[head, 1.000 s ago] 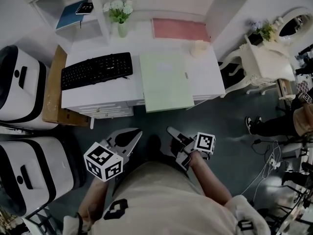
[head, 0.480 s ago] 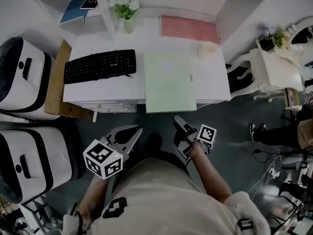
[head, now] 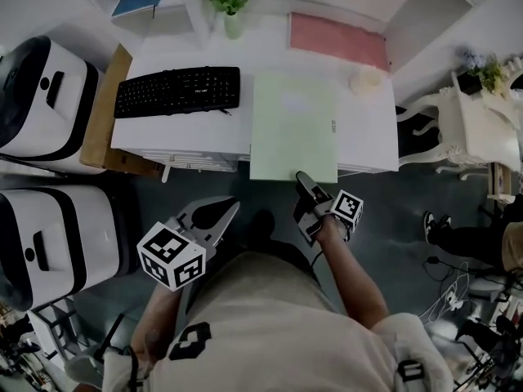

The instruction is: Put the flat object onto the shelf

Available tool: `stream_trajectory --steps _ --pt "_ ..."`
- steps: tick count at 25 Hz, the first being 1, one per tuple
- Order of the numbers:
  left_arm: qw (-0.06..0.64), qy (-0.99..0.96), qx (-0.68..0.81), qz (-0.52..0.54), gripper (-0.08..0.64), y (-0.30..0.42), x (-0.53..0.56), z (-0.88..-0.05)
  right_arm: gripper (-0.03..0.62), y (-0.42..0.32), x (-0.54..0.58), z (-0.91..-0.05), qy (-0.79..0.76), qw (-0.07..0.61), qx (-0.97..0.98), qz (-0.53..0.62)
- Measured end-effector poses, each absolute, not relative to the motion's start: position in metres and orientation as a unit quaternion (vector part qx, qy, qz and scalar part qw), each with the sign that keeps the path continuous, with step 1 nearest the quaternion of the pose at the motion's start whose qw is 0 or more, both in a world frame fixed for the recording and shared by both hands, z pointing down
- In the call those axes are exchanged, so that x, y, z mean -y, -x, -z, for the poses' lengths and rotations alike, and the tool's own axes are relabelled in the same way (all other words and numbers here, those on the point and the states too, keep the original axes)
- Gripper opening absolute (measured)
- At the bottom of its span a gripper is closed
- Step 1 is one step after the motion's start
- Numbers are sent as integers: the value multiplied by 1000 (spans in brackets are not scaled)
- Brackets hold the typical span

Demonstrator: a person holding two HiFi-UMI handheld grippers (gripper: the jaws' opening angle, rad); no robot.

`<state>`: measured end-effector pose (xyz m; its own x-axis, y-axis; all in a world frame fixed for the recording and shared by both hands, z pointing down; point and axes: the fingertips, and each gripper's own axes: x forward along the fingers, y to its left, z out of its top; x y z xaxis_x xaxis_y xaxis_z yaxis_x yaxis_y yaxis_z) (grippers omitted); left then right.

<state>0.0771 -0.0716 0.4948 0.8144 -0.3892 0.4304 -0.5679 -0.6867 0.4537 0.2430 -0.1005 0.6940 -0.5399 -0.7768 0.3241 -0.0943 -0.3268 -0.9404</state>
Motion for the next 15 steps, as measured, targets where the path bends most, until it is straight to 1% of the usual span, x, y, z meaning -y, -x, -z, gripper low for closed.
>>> stream_trajectory --steps 15 --pt "282 -897 306 -147 14 -66 83 -486 353 -245 122 -709 381 271 -543 697"
